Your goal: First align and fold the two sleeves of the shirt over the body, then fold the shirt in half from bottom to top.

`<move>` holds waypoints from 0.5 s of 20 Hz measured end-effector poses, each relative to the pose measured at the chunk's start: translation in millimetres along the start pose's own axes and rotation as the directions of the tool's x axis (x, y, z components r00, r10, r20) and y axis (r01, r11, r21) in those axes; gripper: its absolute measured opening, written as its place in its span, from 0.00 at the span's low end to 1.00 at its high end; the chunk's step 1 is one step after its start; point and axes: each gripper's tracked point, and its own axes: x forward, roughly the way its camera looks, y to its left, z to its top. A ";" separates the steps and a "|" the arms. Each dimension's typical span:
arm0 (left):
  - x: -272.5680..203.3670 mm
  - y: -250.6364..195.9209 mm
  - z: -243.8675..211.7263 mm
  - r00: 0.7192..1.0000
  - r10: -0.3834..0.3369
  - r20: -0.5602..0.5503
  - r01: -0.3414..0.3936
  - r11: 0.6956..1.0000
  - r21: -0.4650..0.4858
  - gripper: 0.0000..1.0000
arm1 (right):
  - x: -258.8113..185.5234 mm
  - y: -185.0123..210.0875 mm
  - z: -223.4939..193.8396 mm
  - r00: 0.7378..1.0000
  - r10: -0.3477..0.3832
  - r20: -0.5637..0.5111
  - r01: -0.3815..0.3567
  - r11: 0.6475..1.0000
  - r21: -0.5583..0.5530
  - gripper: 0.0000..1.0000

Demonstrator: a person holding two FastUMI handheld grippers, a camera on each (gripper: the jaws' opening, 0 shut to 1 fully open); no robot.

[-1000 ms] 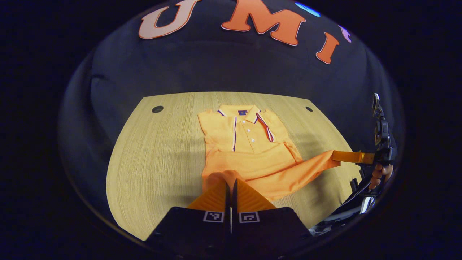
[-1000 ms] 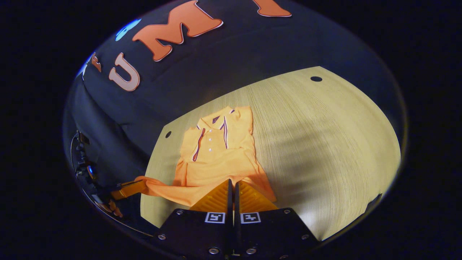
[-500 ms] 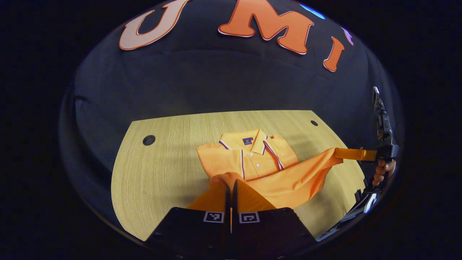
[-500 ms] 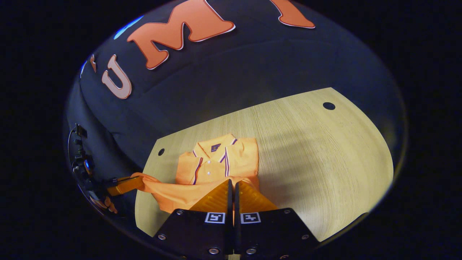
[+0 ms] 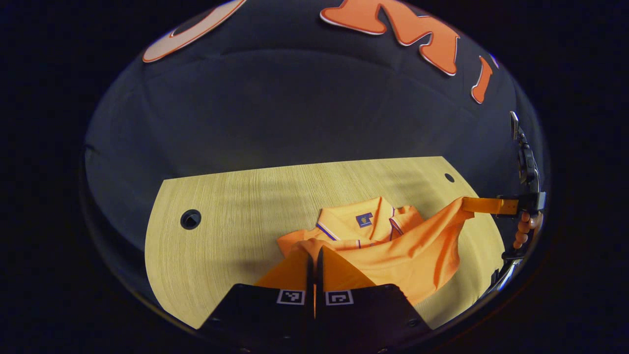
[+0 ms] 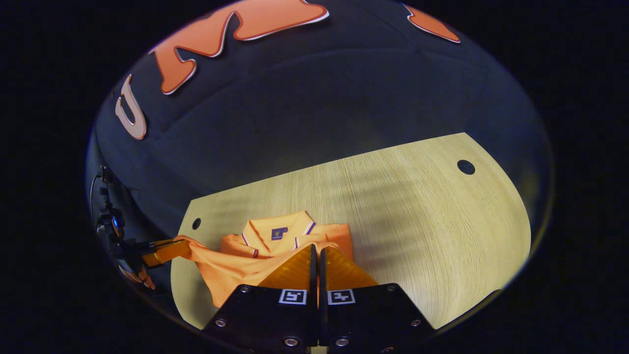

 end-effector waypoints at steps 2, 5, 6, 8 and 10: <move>21.5 5.2 7.0 1.000 -0.008 -0.012 0.008 1.000 0.009 0.01 | 20.6 -4.4 7.0 1.000 -0.021 -0.013 0.021 1.000 -0.004 0.01; 45.5 18.2 14.8 0.999 0.011 -0.031 -0.010 1.000 0.017 0.01 | 43.9 -10.1 19.4 0.998 -0.052 -0.030 0.051 0.999 -0.011 0.01; 52.9 25.1 17.0 0.999 0.030 -0.025 -0.030 0.999 0.019 0.01 | 51.2 -16.3 21.9 0.996 -0.075 -0.041 0.074 0.997 -0.018 0.01; 57.2 37.3 23.3 0.998 0.067 -0.017 -0.066 0.998 0.014 0.09 | 60.1 -22.5 27.4 0.993 -0.102 -0.056 0.102 0.995 -0.006 0.02; 50.3 40.7 26.1 0.996 0.084 -0.004 -0.084 0.996 -0.002 0.37 | 59.7 -20.7 39.6 0.996 -0.087 -0.028 0.088 0.995 0.049 0.11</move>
